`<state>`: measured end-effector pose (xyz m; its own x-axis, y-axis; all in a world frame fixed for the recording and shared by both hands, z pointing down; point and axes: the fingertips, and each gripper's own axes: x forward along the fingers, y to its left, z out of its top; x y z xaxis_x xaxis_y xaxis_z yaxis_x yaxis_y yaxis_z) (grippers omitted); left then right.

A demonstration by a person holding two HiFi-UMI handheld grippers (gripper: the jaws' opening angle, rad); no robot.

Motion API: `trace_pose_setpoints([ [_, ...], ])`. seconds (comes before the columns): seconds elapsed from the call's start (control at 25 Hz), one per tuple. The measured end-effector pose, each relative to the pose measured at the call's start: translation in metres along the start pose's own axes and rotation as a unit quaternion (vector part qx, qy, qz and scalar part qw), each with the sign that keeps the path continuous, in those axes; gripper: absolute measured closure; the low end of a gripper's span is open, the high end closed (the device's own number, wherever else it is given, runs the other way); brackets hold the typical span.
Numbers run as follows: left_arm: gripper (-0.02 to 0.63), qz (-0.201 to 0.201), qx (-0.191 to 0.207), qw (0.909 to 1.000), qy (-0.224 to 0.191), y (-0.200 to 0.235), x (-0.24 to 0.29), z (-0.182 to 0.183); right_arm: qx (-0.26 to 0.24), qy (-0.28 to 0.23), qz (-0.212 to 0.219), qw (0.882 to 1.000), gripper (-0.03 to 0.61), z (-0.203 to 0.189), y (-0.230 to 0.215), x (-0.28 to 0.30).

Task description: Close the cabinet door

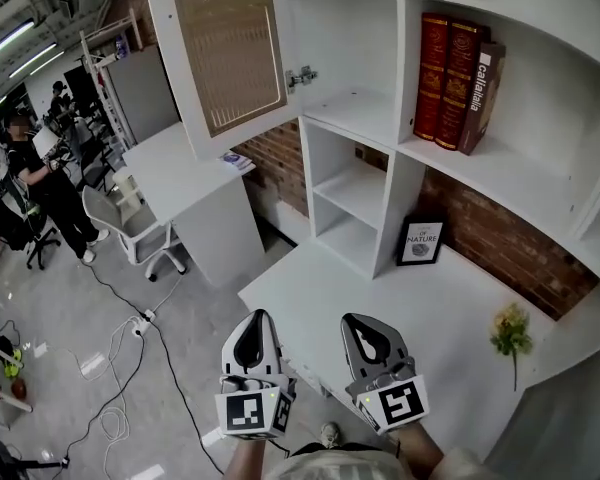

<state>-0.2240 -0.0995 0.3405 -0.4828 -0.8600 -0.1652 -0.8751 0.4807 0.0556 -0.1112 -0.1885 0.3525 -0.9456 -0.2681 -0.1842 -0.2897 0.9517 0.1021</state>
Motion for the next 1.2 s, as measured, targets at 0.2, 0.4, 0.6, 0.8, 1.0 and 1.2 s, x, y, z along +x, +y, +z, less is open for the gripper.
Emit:
trace_pose_setpoints([
  [0.2,0.600,0.004,-0.018,0.9996,0.022,0.011,0.037,-0.008,0.011,0.002,0.013,1.000,0.561,-0.007,-0.014,0.039],
  [0.4,0.600,0.005,-0.012,0.9996,0.027,0.021,0.057,-0.005,0.020,-0.001,0.009,1.000,0.561,-0.008,-0.019,0.064],
  [0.6,0.600,-0.008,-0.017,0.9998,0.012,0.028,0.073,0.000,0.015,-0.013,0.012,1.000,0.561,0.001,-0.016,0.086],
  [0.8,0.600,-0.014,-0.014,0.9998,0.003,0.039,0.080,0.005,0.024,-0.020,0.001,1.000,0.561,0.001,-0.016,0.102],
  [1.0,0.600,-0.011,-0.005,0.9999,-0.009,0.053,0.092,0.013,0.020,-0.015,0.006,1.000,0.561,-0.003,-0.011,0.108],
  [1.2,0.598,0.007,0.045,0.9983,-0.038,0.076,0.120,0.046,0.025,-0.016,0.009,1.000,0.561,-0.004,-0.009,0.114],
])
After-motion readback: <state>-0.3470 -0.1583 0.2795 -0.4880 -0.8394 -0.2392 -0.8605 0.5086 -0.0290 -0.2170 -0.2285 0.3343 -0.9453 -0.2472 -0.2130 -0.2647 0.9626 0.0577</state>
